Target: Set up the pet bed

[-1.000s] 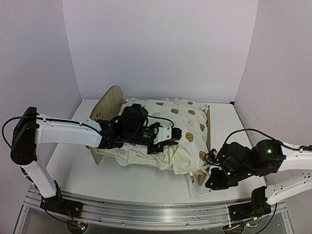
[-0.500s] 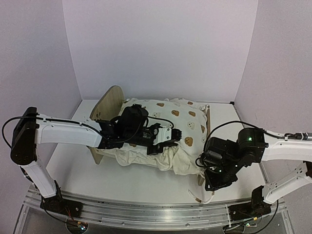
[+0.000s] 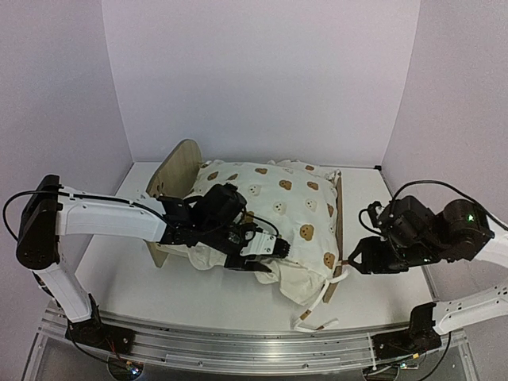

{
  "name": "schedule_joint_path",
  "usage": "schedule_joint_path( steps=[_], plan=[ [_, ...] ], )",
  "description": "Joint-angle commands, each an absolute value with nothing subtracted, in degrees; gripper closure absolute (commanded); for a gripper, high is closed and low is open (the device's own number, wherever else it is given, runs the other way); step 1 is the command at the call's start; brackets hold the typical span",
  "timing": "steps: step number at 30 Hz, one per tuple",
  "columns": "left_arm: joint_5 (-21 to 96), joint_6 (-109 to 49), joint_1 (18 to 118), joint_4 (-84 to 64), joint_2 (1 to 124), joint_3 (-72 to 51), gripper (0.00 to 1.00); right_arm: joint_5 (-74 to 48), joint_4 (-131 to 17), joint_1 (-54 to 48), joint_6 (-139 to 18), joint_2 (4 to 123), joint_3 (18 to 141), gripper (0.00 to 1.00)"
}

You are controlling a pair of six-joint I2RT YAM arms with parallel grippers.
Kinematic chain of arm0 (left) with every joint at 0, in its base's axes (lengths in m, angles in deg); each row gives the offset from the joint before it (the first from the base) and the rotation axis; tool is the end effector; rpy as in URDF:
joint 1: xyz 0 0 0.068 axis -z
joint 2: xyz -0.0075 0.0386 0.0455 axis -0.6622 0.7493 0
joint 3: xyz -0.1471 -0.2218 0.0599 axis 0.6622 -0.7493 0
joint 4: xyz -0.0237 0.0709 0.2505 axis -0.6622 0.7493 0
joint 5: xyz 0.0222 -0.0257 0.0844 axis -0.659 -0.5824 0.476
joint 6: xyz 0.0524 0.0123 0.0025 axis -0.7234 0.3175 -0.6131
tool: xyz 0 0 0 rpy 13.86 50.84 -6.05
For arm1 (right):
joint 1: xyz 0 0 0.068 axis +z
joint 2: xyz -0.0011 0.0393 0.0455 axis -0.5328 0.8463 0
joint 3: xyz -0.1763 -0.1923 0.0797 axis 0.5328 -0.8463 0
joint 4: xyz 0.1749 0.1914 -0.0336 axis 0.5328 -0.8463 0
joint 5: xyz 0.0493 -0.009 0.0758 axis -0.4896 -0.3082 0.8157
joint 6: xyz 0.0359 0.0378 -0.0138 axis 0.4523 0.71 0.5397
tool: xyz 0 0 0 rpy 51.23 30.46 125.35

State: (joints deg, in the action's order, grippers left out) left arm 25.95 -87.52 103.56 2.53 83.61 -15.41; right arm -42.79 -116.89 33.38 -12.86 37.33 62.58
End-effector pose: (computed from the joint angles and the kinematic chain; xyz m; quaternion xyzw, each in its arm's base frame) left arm 0.1653 -0.3380 0.2385 0.7638 0.4677 -0.2143 0.3898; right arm 0.0815 0.1476 0.3166 -0.0369 0.9408 0.1566 0.2984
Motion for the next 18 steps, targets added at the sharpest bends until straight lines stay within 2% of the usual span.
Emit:
schedule_joint_path(
  steps=[1, 6, 11, 18],
  plan=[
    [26.96, -90.53, 104.33, 16.9, 83.6, -11.48, 0.42, -50.95, -115.6, 32.9, -6.68, 36.71, 59.39, 0.51],
    [31.68, -89.11, 104.21, 14.22, 85.2, -10.19, 0.33, -47.35, -111.35, 29.57, -11.86, 41.71, 60.07, 0.47],
    [33.08, -87.01, 102.54, 17.08, 89.86, -5.57, 0.31, -38.68, -103.9, 22.38, -17.83, 46.16, 59.2, 0.47],
    [31.66, -87.69, 101.83, 23.52, 94.91, -3.26, 0.42, -33.1, -97.85, 13.81, -23.36, 51.56, 58.91, 0.52]
  ],
)
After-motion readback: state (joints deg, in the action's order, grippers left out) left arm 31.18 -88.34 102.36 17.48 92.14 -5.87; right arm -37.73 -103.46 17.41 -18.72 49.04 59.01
